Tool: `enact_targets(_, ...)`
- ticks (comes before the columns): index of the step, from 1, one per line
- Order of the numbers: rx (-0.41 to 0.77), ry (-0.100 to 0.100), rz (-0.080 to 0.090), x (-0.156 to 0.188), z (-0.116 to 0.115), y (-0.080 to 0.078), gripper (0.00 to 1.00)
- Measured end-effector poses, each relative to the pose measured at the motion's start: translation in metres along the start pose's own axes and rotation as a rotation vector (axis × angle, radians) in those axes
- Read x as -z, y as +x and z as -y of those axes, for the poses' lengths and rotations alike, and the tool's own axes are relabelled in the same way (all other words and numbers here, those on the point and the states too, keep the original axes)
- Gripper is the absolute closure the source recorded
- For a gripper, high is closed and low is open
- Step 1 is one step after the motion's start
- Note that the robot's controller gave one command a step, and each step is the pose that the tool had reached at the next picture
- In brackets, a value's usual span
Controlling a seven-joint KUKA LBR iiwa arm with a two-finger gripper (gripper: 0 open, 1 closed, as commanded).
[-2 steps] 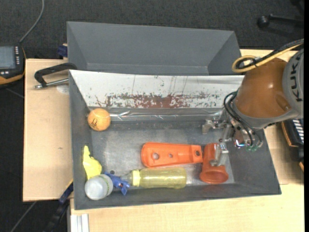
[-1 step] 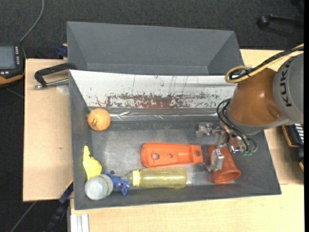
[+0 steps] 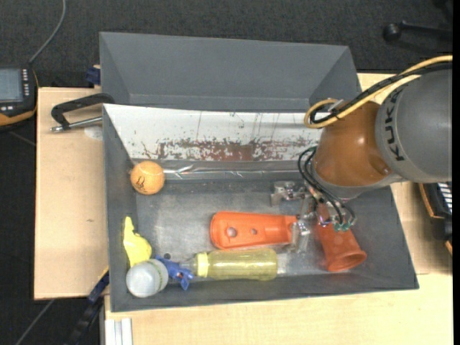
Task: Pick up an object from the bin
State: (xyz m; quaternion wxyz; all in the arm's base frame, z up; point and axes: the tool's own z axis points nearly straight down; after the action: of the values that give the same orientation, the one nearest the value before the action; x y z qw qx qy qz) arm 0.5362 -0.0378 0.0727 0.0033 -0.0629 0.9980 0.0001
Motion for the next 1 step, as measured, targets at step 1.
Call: enact_targets(1, -0.132, -0.001, 0.006, -0.0022, -0.0146, -0.0302, 1.00)
